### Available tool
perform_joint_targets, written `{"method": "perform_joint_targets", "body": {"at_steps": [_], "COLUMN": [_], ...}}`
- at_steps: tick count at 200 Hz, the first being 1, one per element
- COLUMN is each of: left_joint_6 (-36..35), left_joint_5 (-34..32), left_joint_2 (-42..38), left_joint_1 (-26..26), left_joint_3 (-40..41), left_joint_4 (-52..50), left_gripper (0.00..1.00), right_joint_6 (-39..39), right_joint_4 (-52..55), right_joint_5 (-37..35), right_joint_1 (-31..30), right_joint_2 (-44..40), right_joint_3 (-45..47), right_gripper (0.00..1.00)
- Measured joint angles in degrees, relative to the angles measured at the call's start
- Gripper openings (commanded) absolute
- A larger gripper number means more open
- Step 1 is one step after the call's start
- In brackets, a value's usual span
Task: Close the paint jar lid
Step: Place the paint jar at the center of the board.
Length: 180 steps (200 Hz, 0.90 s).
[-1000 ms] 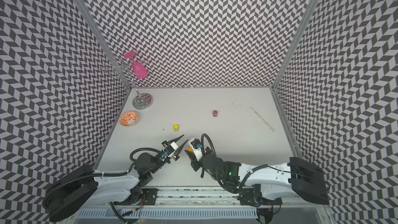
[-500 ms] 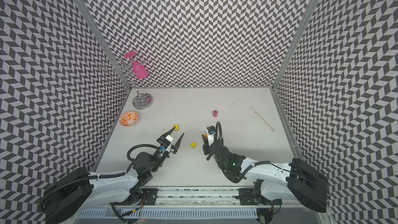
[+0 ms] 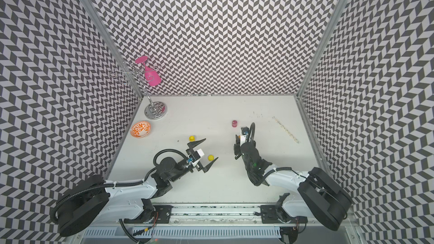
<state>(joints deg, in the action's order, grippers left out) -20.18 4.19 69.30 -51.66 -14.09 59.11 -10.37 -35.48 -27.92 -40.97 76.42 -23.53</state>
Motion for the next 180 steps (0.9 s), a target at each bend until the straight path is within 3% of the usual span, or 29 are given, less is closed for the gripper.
{"method": "perform_joint_targets", "body": {"at_steps": [76,123,180], "left_joint_6": [0.79,0.79,1.07], "left_joint_5": [0.96,0.81,0.17], "left_joint_2": [0.5,2.29,1.86], "left_joint_1": [0.0,0.0,0.0], "left_joint_3": [-2.89,-4.24,-4.24], "left_joint_4": [-6.12,-8.26,-8.31], "left_gripper": [1.0,1.0,1.0], "right_joint_6": [0.15,-0.66,-1.77], "right_joint_4": [-8.35,-9.14,-11.65], "right_joint_5": [4.72,7.65,8.22], "right_joint_1": [3.67,5.88,5.92], "right_joint_2": [20.31,28.79,34.29], "right_joint_3": [-6.36,-14.58,-14.82], "right_gripper": [0.02,0.03,0.03]}}
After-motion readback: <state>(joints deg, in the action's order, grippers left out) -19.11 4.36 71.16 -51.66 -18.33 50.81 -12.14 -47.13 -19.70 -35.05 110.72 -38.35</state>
